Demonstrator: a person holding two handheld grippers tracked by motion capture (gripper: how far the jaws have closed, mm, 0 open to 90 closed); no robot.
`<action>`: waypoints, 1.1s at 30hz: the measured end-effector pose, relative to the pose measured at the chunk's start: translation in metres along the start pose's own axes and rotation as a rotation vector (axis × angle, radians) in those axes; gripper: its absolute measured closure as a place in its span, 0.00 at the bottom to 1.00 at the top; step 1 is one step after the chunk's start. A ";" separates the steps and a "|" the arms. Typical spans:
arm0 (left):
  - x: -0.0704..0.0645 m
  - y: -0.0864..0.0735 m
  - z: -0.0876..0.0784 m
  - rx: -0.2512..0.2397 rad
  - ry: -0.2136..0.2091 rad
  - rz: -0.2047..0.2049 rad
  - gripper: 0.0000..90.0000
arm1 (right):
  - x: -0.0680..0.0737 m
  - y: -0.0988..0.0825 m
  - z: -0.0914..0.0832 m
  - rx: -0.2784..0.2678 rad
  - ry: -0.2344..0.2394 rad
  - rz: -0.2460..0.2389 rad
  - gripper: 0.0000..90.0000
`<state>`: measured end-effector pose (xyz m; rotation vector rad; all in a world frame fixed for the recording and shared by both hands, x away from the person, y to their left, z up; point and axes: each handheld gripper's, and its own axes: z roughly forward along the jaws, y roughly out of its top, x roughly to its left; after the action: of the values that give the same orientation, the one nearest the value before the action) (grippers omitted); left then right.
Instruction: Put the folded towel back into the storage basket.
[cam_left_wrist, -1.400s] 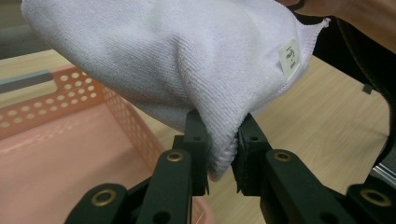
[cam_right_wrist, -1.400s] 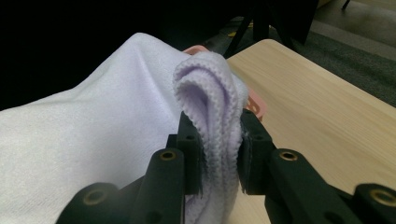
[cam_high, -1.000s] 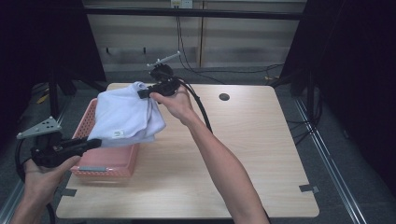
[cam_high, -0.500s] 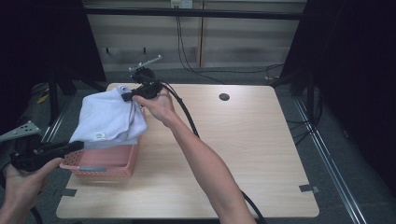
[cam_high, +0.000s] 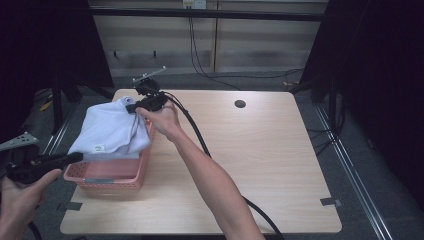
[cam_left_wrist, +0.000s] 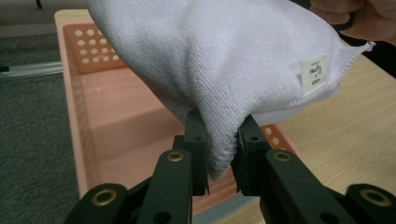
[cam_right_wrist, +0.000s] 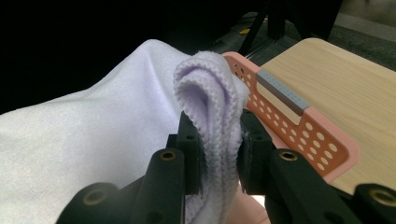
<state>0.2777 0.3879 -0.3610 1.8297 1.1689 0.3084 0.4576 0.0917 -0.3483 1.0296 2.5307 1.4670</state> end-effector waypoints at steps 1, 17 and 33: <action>0.002 -0.001 0.000 0.001 0.006 -0.004 0.87 | 0.000 -0.001 0.002 -0.002 0.000 -0.001 0.82; 0.027 -0.016 0.020 0.065 0.039 -0.059 0.87 | -0.007 -0.031 0.034 0.023 -0.035 0.076 0.82; 0.044 -0.034 0.031 0.142 0.100 -0.078 0.87 | 0.000 -0.050 0.063 0.066 -0.062 0.101 0.82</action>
<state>0.3002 0.4107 -0.4159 1.9030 1.3580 0.2804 0.4533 0.1226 -0.4219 1.2095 2.5348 1.3602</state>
